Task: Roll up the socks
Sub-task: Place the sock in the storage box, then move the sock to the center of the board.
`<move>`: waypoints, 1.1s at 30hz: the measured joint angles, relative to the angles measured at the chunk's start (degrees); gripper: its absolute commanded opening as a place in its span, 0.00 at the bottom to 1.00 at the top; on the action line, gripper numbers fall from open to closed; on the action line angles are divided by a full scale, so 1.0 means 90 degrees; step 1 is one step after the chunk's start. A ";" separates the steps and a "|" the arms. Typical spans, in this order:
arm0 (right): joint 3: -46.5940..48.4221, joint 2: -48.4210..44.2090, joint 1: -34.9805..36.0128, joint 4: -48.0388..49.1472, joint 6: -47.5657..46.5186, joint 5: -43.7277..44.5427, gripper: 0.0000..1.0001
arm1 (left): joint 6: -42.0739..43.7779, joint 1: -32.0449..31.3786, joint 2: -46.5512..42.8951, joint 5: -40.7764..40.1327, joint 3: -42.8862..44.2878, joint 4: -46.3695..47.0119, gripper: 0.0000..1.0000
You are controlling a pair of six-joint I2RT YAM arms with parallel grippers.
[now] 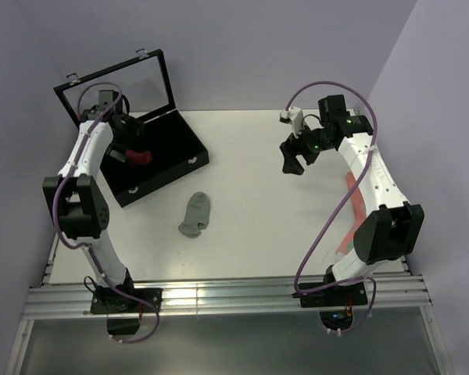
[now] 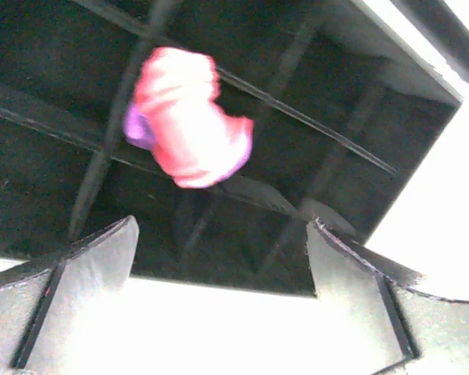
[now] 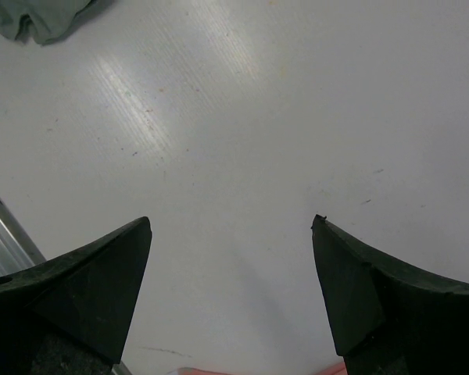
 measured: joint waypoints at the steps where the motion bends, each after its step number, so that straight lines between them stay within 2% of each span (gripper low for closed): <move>1: 0.0034 0.0000 0.0017 0.0032 0.0022 -0.0002 0.90 | 0.0068 -0.0080 -0.0214 -0.0039 -0.0136 0.0153 0.93; 4: -0.0095 -0.0056 0.0117 0.0291 0.0080 0.0070 0.90 | 0.0245 -0.0440 -0.0974 -0.0124 -0.0787 0.0777 0.90; 7: -0.0746 -0.0328 0.0457 0.0782 0.0151 0.0223 0.88 | 0.0299 -0.0930 -0.2050 -0.0124 -0.1999 0.1557 0.85; 10: -0.1690 -0.0721 0.1132 0.1292 0.0294 0.0466 0.85 | 0.0311 -0.1370 -0.3174 -0.0073 -0.3150 0.2001 0.80; 13: -0.2633 -0.1158 0.2062 0.1860 0.0578 0.0806 0.82 | 0.0284 -0.1627 -0.4024 -0.0102 -0.3786 0.2244 0.77; 16: -0.2958 -0.1285 0.3026 0.2203 0.0865 0.1103 0.74 | 0.0240 -0.1860 -0.4799 -0.0114 -0.4267 0.2494 0.75; 20: -0.2948 -0.0942 0.3878 0.2912 0.1178 0.1341 0.67 | 0.0255 -0.1938 -0.5472 -0.0095 -0.4437 0.2589 0.74; 23: -0.2773 -0.0406 0.4235 0.3218 0.1367 0.1642 0.64 | 0.0318 -0.1936 -0.5746 -0.0100 -0.4435 0.2776 0.74; 29: -0.2147 0.0835 0.5051 0.3636 0.1758 0.2261 0.54 | 0.0563 -0.1887 -0.5833 -0.0056 -0.4374 0.3092 0.74; 33: -0.1887 0.1222 0.5537 0.3956 0.2042 0.2533 0.49 | 0.0721 -0.1622 -0.5654 0.0272 -0.4201 0.3310 0.73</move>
